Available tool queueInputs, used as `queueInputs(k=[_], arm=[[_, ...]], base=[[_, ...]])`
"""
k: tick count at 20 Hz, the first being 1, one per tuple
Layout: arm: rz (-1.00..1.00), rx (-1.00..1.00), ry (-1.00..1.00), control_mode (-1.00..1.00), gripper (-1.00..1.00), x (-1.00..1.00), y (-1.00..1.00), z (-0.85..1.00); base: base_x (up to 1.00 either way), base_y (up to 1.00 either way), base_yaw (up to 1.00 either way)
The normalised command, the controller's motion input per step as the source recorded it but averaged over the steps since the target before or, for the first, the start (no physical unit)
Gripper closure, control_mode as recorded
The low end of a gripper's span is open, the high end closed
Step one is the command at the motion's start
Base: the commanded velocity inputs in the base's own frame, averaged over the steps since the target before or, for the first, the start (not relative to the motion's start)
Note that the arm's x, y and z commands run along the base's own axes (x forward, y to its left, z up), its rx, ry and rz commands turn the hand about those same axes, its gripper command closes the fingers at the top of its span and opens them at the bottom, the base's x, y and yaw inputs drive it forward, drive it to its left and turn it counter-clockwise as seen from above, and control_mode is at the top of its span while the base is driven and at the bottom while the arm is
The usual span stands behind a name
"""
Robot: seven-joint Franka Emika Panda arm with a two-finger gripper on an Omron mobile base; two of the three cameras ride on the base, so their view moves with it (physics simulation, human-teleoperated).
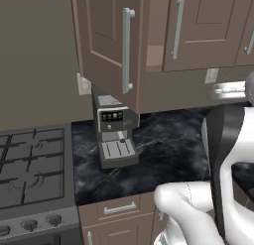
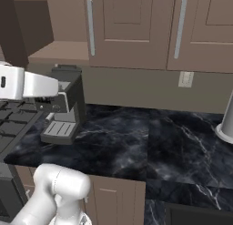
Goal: Close all open cabinet doors.
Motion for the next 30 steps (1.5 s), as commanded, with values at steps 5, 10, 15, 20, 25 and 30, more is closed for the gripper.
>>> queueInputs(k=[5, 10, 15, 20, 25, 30], arm=[[-0.01, 0.00, -0.01, -1.00, -1.00, -0.41, 0.64, 0.00], [-0.01, 0.00, -0.12, -1.00, -1.00, -0.38, 0.51, -0.20], [0.00, 0.00, -0.15, -1.00, -1.00, -0.17, 0.50, -0.15], [0.00, 0.00, -0.09, -1.00, -1.00, -0.14, 0.48, 0.00], [0.00, 0.00, -0.01, -1.00, -1.00, 0.00, 0.56, 0.00], [0.00, 0.00, -0.04, -1.00, -1.00, 0.01, 0.49, -0.01]], base=[[0.00, 0.00, 0.00], [0.00, 0.00, 0.00], [0.00, 0.00, 0.00], [0.00, 0.00, 0.00], [0.00, 0.00, 0.00], [0.00, 0.00, 0.00]])
